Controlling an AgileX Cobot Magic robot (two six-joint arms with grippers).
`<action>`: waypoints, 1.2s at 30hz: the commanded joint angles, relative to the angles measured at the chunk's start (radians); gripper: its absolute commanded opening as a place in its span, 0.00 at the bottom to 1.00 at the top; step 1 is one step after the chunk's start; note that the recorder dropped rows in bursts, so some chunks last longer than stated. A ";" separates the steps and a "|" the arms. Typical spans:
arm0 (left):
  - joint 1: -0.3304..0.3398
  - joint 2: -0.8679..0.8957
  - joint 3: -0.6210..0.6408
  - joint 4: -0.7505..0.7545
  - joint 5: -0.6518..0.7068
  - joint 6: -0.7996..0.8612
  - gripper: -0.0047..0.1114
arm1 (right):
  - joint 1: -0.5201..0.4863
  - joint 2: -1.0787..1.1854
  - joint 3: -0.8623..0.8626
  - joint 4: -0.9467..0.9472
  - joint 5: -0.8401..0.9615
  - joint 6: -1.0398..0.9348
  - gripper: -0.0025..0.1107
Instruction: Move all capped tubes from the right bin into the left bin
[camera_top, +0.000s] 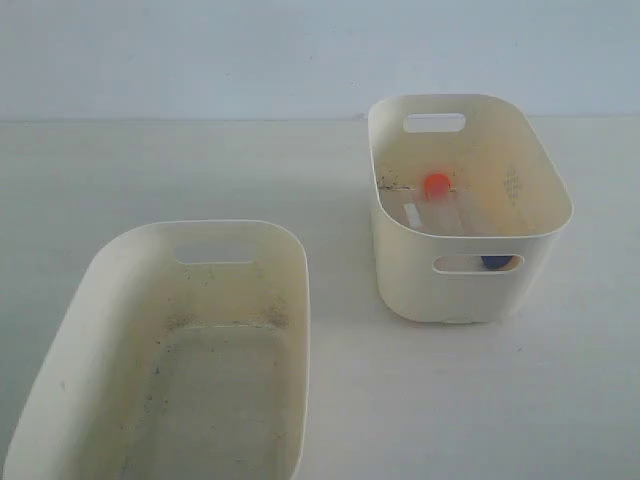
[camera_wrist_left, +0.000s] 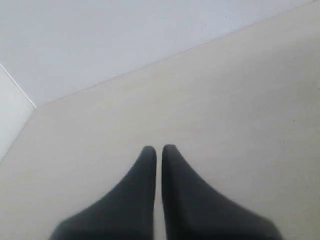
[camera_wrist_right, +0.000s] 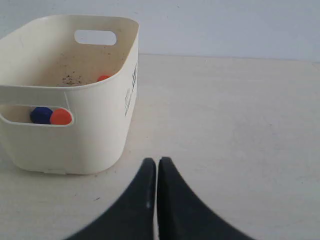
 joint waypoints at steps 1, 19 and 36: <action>-0.005 0.000 -0.004 -0.003 -0.001 -0.010 0.08 | -0.004 -0.004 0.000 -0.001 -0.008 -0.003 0.03; -0.005 0.000 -0.004 -0.003 -0.001 -0.010 0.08 | -0.004 -0.004 0.000 -0.001 -0.050 -0.003 0.03; -0.005 0.000 -0.004 -0.003 -0.001 -0.010 0.08 | -0.004 -0.004 -0.126 0.139 -0.642 -0.098 0.03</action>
